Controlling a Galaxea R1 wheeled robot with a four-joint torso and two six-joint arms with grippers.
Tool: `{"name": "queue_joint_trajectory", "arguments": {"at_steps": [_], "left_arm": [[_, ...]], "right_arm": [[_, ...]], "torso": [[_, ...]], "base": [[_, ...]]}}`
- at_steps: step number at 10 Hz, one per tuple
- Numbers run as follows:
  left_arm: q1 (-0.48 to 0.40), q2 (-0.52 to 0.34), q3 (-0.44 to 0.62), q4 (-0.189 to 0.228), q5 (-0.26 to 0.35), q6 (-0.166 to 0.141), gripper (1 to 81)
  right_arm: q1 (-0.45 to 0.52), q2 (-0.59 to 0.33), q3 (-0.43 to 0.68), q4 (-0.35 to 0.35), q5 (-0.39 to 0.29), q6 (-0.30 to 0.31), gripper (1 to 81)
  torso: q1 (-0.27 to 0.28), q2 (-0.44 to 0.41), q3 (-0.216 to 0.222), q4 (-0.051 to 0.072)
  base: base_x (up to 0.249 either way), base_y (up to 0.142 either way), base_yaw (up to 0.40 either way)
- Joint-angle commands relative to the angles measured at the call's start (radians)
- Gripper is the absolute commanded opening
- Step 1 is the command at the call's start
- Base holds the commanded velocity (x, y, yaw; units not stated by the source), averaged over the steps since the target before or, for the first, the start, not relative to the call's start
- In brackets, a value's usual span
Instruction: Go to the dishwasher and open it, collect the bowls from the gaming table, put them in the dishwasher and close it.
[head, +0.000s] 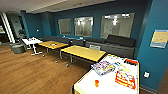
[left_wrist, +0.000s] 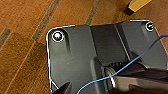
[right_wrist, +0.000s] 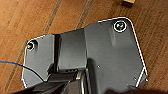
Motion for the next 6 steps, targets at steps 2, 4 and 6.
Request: {"name": "queue_joint_trajectory", "arguments": {"at_steps": [2, 4, 6], "left_arm": [[-0.058, -0.001, -0.003, -0.005, 0.047, 0.003, 81.1], [-0.058, -0.001, -0.003, -0.005, 0.047, 0.003, 81.1], [-0.058, -0.002, -0.003, -0.005, 0.047, 0.001, 81.1]], "right_arm": [[0.05, 0.002, -0.006, 0.002, -0.046, -0.004, 81.1], [0.05, 0.002, -0.004, 0.002, -0.047, -0.004, 81.1], [0.05, 0.003, -0.001, 0.002, -0.047, -0.004, 81.1]], "torso": [[0.0, 0.0, 0.0, 0.0], [0.0, 0.0, 0.0, 0.0], [0.0, 0.0, 0.0, 0.0]], "base": [[0.129, 0.113, 0.0], [0.118, 0.115, 0.0], [0.113, 0.12, 0.0]]}}
